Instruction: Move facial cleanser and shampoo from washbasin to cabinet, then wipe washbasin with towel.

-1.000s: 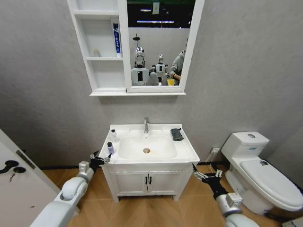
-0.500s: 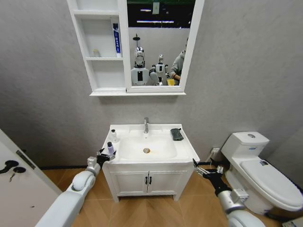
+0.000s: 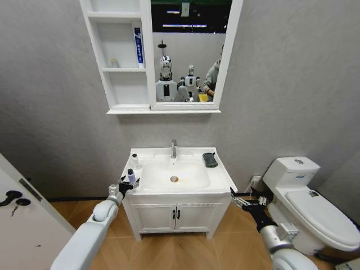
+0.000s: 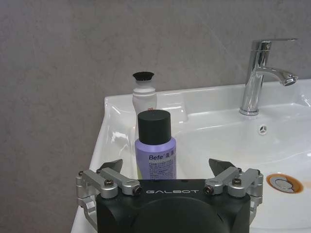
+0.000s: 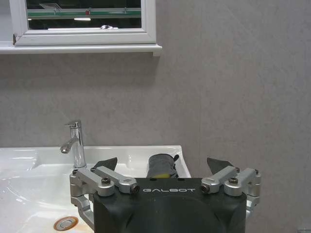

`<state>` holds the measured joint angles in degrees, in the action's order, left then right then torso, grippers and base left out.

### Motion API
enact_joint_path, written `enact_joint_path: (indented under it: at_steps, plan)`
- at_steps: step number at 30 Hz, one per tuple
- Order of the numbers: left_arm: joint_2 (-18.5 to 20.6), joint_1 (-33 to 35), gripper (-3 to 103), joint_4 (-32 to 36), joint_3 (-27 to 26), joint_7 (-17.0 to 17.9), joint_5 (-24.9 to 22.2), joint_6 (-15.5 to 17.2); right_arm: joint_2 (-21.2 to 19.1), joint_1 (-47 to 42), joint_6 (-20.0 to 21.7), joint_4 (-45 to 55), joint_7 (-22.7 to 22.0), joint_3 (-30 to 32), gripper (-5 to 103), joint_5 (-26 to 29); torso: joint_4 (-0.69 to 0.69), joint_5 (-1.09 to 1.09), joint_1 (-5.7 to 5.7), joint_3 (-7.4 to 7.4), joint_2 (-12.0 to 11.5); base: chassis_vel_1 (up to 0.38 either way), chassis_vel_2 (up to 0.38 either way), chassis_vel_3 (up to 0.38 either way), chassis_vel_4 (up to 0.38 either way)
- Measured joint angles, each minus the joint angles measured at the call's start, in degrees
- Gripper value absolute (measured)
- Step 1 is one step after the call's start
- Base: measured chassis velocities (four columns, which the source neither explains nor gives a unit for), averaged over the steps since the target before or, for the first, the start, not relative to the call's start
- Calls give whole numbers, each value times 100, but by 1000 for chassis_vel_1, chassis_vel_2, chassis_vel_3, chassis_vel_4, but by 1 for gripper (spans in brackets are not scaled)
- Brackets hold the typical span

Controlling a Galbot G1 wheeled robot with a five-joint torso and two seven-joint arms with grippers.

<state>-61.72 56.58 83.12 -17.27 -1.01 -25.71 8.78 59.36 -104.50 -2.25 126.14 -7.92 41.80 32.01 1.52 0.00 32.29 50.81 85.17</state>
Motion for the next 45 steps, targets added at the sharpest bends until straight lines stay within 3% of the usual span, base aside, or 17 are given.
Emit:
enact_joint_path:
  at_steps: [14,22,29,32,35,36,38,40,41,42,45]
  plan:
    - [99,45,47,-51,-147,-130,91,-161,121,-24,-10,10,-4,-31,100,-37,0,0,0,0,0,0,0,0,0]
    - [118,97,42,84,-245,-105,45,-179,97,-69,-11,91,-6,2,100,-40,-1,-1,0,0,0,0,0,0,0]
    - [516,339,42,918,-575,240,-176,-87,62,-62,-7,129,-39,16,100,-43,-1,-1,0,0,0,0,0,0,0]
    - [796,440,42,1327,-703,326,-362,52,62,-56,1,161,-53,11,100,-46,-1,-1,0,0,0,0,0,0,0]
    - [1535,547,42,2153,-981,418,-800,364,52,-50,36,263,-74,-4,100,-46,-1,-1,0,0,0,0,0,0,0]
    - [1535,547,42,2153,-981,418,-800,364,52,-50,36,263,-74,-4,100,-46,-1,-1,0,0,0,0,0,0,0]
    - [2087,556,42,2604,-1181,475,-1220,637,52,-37,42,302,-75,-8,100,-46,-1,0,0,-1,0,0,0,0,0]
    - [2235,554,42,2724,-1245,495,-1377,728,56,-35,42,310,-75,-8,100,-48,-1,2,0,-1,1,0,0,0,0]
    - [2537,541,42,2933,-1389,541,-1745,961,80,-28,43,332,-75,-15,100,-58,-1,-1,0,0,0,0,0,0,0]
    - [2537,541,42,2933,-1389,541,-1745,961,80,-28,43,332,-75,-15,100,-58,-1,-1,0,0,0,0,0,0,0]
    - [3466,241,42,3215,-1729,587,-2745,1437,149,11,48,364,-72,-72,100,-110,-1,0,0,-1,0,0,0,0,0]
